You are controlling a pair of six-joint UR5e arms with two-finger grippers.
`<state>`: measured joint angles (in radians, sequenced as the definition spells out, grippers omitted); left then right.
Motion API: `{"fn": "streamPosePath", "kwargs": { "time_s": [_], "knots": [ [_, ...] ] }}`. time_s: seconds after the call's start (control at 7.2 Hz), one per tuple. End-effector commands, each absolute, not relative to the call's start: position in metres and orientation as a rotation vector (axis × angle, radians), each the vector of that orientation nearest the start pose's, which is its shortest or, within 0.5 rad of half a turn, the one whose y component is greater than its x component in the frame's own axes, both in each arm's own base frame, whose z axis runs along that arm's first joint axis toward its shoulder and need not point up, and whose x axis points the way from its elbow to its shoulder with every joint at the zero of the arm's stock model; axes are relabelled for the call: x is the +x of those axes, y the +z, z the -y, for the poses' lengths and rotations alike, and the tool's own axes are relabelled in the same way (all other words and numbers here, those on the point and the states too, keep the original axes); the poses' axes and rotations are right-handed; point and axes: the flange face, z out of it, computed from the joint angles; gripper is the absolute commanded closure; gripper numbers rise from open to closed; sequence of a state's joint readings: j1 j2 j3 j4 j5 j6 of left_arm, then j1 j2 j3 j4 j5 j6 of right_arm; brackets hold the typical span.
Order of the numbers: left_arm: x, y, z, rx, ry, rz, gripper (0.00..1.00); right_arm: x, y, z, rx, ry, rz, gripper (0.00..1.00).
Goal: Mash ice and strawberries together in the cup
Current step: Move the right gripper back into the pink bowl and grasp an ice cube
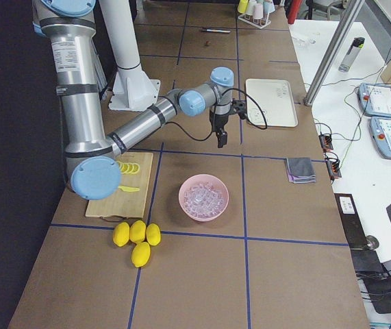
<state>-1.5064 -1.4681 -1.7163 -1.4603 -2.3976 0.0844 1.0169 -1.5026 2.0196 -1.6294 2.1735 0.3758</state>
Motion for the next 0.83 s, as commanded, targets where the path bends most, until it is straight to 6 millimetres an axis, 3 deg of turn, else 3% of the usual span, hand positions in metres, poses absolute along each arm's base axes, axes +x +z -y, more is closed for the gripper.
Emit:
{"fn": "streamPosePath", "kwargs": {
  "time_s": [0.0,0.28,0.56,0.69],
  "knots": [
    [-0.031,0.642,0.446,-0.055,0.112,-0.828,0.00,-0.133,0.497,0.436,0.119,-0.373,0.734,0.01],
    [-0.032,0.642,0.446,-0.055,0.111,-0.828,0.00,-0.130,0.563,0.431,0.191,-0.414,0.752,0.01],
    [-0.032,0.642,0.446,-0.052,0.112,-0.828,0.00,-0.126,0.577,0.427,0.195,-0.439,0.740,0.04],
    [-0.031,0.642,0.446,-0.053,0.114,-0.828,0.00,-0.118,0.595,0.414,0.188,-0.507,0.724,0.06]
  ]
}}
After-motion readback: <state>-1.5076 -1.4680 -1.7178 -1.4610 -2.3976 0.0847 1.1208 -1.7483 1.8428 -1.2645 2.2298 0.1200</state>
